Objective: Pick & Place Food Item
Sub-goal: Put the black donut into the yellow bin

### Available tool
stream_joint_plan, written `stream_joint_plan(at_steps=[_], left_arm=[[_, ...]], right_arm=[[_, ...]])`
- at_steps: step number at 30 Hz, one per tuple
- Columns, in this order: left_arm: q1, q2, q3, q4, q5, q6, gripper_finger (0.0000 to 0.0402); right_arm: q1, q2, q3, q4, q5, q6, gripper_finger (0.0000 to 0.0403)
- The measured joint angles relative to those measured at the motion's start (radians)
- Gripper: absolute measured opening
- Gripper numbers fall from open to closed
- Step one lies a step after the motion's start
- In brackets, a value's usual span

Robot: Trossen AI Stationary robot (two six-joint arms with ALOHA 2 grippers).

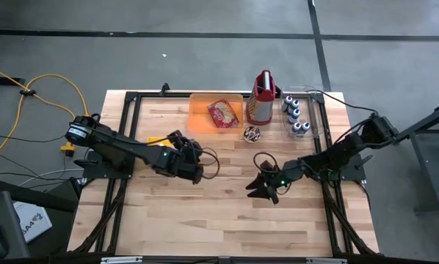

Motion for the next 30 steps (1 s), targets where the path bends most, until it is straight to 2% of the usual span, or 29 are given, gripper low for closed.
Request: stream_joint_plan(at_steps=[9,14,18,21,25,30], left_arm=[[-0.034,-0.033,-0.001,0.322,0.166,0.314,0.0201],[-0.032,-0.103,-0.001,0.399,0.295,0.418,0.0201],[-0.016,-0.152,-0.001,0.424,0.376,0.483,0.0201],[0.007,-0.176,-0.001,0.433,0.429,0.519,0.0201],[0.047,-0.204,-0.001,0.420,0.485,0.561,0.0201],[0.127,-0.229,-0.002,0.394,0.561,0.602,0.0201]], right_arm=[[-0.185,0.000,0.000,-0.212,-0.117,-0.128,0.0207],[-0.278,0.000,0.027,-0.241,-0.225,-0.223,0.0207],[-0.334,0.000,0.120,-0.457,-0.261,-0.360,0.0207],[-0.373,0.000,0.230,-0.725,-0.231,-0.473,0.0207],[-0.403,0.000,0.376,-1.038,-0.103,-0.604,0.0207],[-0.434,0.000,0.465,-1.233,0.048,-0.726,0.0207]])
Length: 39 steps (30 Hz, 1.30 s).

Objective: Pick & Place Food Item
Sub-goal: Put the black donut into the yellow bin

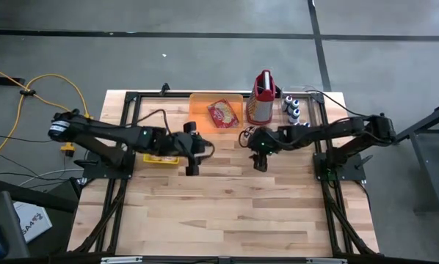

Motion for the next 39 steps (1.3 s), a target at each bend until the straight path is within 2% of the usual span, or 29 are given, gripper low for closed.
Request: stream_joint_plan(at_steps=[8,15,26,31,39], left_arm=[[0.163,-0.008,0.000,-0.002,0.251,0.065,0.0201],[0.266,-0.008,0.000,-0.003,0.399,0.092,0.0201],[0.295,-0.008,0.000,-0.003,0.417,0.095,0.0201],[0.295,-0.007,0.000,-0.004,0.416,0.096,0.0201],[0.295,-0.007,0.000,-0.004,0.416,0.103,0.0201]], right_arm=[[-0.067,0.000,0.002,-0.050,0.107,-0.157,0.0207],[-0.117,0.043,0.002,-0.033,0.109,-0.203,0.0207],[-0.151,0.194,0.001,0.080,0.103,-0.294,0.0207],[-0.158,0.208,0.001,0.082,0.179,-0.314,0.0207],[-0.178,0.208,0.001,0.087,0.145,-0.314,0.0207]])
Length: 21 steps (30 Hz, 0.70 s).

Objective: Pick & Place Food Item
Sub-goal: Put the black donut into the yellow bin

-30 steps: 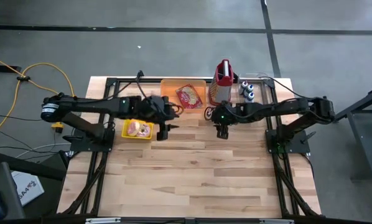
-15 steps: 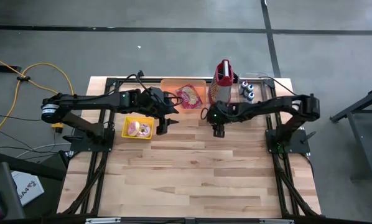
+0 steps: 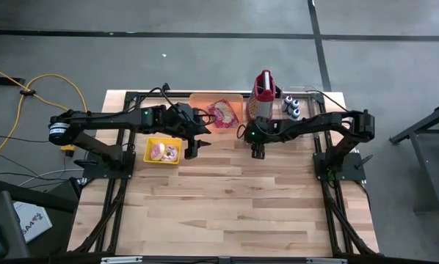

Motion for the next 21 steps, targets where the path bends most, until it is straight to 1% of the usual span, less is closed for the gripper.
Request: stream_joint_plan(at_steps=[4,12,15,18,21], left_arm=[[0.000,0.000,0.000,0.000,0.000,0.000,0.0201],[0.000,0.000,0.000,0.000,-0.001,0.000,0.0201],[0.000,0.000,0.000,0.000,-0.001,-0.004,0.0201],[0.000,0.000,0.000,0.000,-0.001,-0.005,0.0201],[0.000,0.000,0.000,0.000,-0.001,-0.006,0.0201]], right_arm=[[-0.016,0.000,0.000,0.006,-0.055,0.019,0.0207],[-0.037,0.004,0.000,0.008,-0.063,0.030,0.0207],[-0.041,0.032,0.000,0.011,-0.085,0.031,0.0207],[-0.042,0.070,0.003,0.020,-0.088,0.030,0.0207],[-0.040,0.077,0.004,0.022,-0.082,0.030,0.0207]])
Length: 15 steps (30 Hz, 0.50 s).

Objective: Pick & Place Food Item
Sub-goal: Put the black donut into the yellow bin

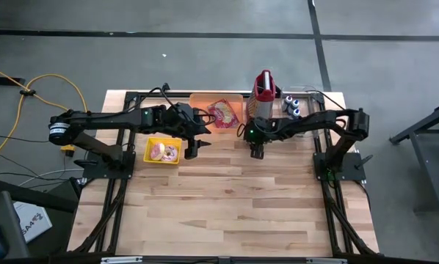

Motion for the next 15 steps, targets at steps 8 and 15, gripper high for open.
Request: stream_joint_plan(at_steps=[8,15], left_arm=[[0.000,0.000,0.000,0.000,-0.001,-0.002,0.0201],[0.000,0.000,0.000,0.000,-0.001,-0.002,0.0201]], right_arm=[[0.004,-0.076,-0.004,0.001,0.000,0.003,0.0207],[0.002,-0.084,-0.004,-0.019,-0.008,0.001,0.0190]])
